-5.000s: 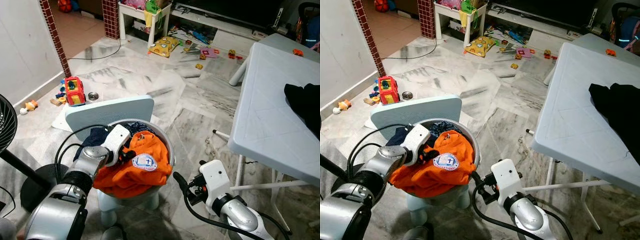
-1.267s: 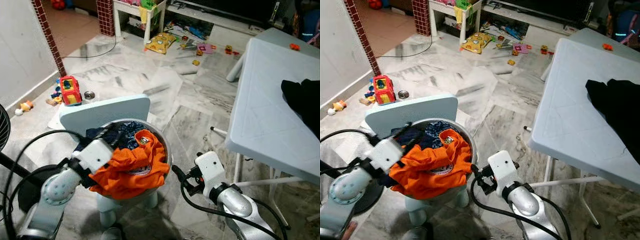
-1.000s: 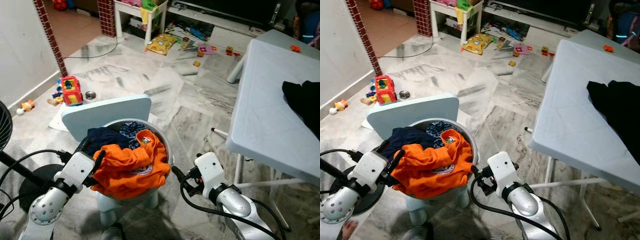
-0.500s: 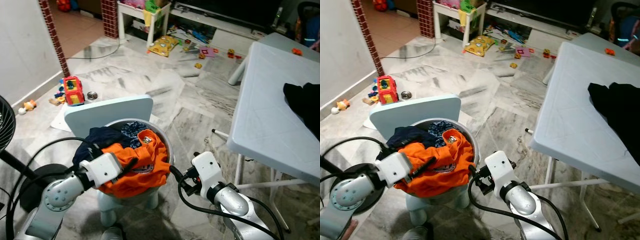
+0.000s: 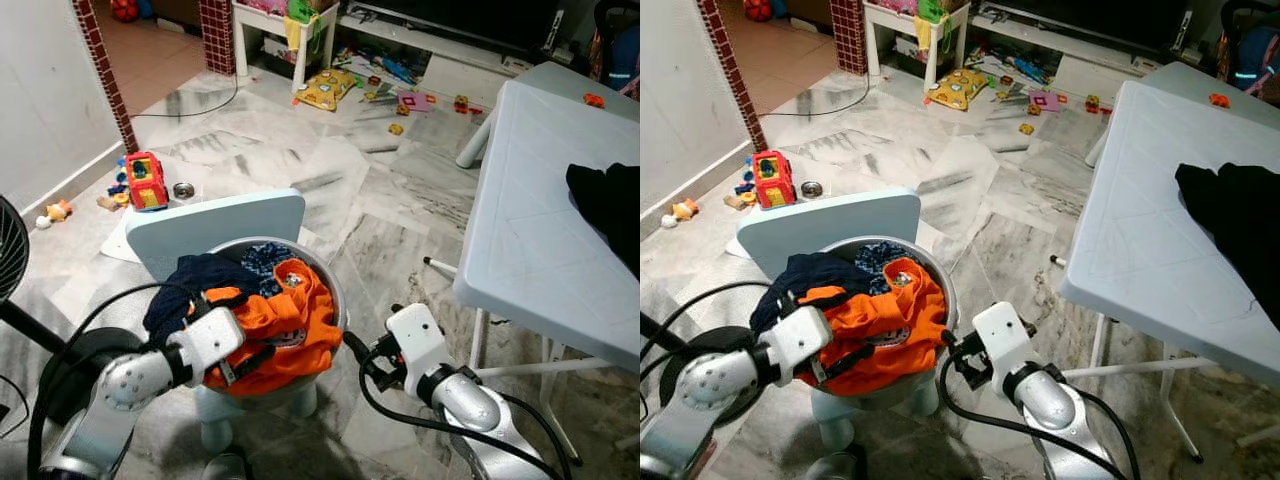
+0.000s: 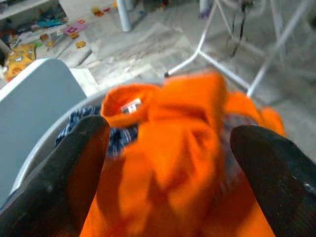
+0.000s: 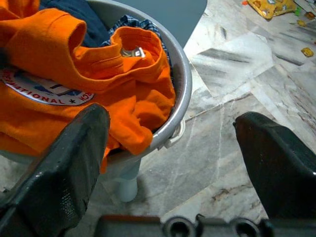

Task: Hang hanger

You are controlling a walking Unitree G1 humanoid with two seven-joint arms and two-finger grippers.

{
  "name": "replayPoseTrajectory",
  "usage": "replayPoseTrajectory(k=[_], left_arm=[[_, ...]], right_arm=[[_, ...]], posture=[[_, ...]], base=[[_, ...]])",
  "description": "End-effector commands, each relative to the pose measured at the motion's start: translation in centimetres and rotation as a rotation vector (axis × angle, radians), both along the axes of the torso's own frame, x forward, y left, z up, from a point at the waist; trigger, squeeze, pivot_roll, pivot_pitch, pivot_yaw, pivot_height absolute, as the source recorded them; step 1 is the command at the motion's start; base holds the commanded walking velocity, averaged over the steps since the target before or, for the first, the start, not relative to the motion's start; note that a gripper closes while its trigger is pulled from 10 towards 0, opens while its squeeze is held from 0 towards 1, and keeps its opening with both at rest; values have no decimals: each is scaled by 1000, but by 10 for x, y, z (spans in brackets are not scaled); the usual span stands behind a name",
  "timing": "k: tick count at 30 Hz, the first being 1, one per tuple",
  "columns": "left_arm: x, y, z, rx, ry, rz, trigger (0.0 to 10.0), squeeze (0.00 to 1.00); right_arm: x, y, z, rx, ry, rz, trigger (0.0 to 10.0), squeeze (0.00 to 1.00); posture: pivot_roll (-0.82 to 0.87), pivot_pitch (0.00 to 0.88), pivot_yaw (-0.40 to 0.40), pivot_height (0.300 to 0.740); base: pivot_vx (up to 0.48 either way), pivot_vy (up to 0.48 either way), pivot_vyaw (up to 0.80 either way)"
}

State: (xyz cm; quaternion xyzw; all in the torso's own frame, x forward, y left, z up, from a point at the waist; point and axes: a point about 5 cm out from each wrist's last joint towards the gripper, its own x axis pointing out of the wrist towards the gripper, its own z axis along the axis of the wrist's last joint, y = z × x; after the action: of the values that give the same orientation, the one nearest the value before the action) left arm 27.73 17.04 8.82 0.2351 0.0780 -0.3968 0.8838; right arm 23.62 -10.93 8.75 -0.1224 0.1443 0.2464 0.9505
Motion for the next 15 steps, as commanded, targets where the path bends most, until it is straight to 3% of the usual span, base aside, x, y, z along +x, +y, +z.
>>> replayPoseTrajectory(k=[1, 7, 15], left_arm=[[4, -1, 3, -29, 22, 6, 10000, 0], [18, -9, 23, -78, 68, -27, 10000, 0], [15, -9, 5, -81, 294, -56, 10000, 0]], right_arm=[[-1, -3, -2, -15, 5, -2, 10000, 0], [-3, -6, -2, -19, 8, -15, 10000, 0], [-4, -2, -4, -16, 12, -11, 10000, 0]], posture=[[125, 119, -130, 740], [116, 120, -118, 740], [115, 119, -111, 740]], base=[[0, 0, 0], [0, 0, 0], [0, 0, 0]])
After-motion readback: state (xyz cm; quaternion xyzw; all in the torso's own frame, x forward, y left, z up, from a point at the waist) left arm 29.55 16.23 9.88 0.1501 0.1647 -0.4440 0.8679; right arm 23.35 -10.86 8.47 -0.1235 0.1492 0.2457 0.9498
